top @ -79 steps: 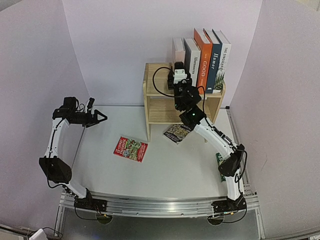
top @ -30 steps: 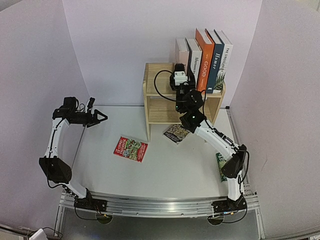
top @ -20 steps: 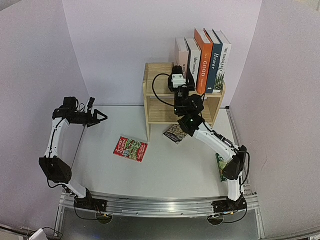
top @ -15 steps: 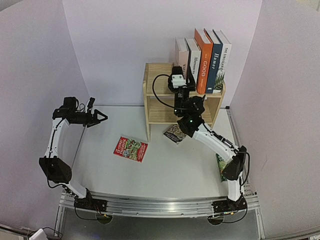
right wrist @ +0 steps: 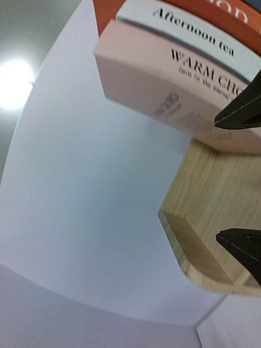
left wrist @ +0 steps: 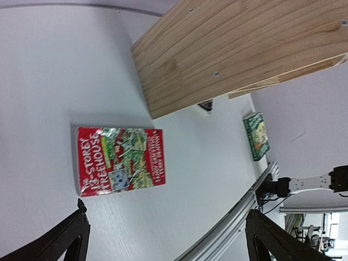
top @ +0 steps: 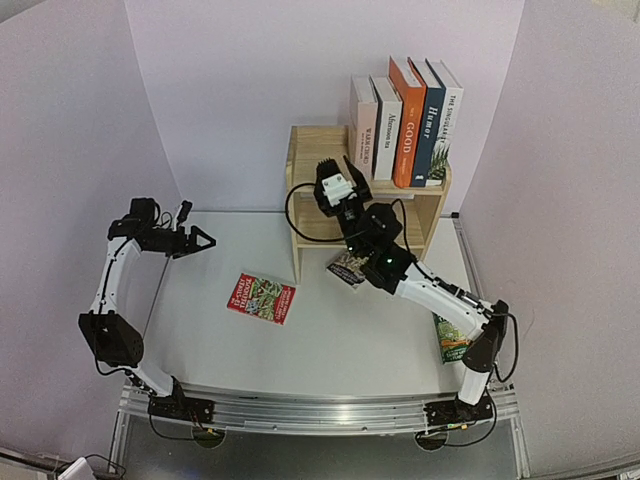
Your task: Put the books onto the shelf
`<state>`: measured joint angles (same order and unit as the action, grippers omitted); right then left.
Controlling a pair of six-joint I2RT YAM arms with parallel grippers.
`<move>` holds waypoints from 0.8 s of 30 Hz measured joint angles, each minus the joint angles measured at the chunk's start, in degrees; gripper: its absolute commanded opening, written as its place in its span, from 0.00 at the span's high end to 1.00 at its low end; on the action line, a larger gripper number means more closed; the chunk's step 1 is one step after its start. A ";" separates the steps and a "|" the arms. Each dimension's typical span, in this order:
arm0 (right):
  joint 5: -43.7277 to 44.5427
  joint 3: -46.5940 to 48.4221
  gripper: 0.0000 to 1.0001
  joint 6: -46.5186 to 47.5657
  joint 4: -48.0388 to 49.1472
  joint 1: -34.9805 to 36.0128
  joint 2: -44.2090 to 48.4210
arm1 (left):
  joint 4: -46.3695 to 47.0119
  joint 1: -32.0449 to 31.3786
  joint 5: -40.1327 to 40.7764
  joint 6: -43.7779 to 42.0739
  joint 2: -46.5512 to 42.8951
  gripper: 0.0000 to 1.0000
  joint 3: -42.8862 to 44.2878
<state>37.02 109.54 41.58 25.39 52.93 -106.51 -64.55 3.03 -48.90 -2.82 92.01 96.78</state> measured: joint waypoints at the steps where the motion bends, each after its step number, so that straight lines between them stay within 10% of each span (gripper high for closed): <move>1: -3.12 0.04 0.35 -3.24 -5.37 0.06 1.14 | 0.03 -0.03 1.75 -0.53 0.00 0.00 -1.36; 7: -18.84 -1.34 0.28 -20.23 -27.33 0.11 5.11 | 0.06 -1.94 12.92 -4.10 2.15 0.00 -8.91; 24: -31.81 -20.65 0.27 -47.58 -39.00 -0.10 -0.38 | 6.97 -12.53 28.31 -4.91 31.99 0.18 -3.19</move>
<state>5.20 88.89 -6.00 -13.60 52.82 -106.89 -57.58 -9.50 -20.60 -7.72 123.99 93.59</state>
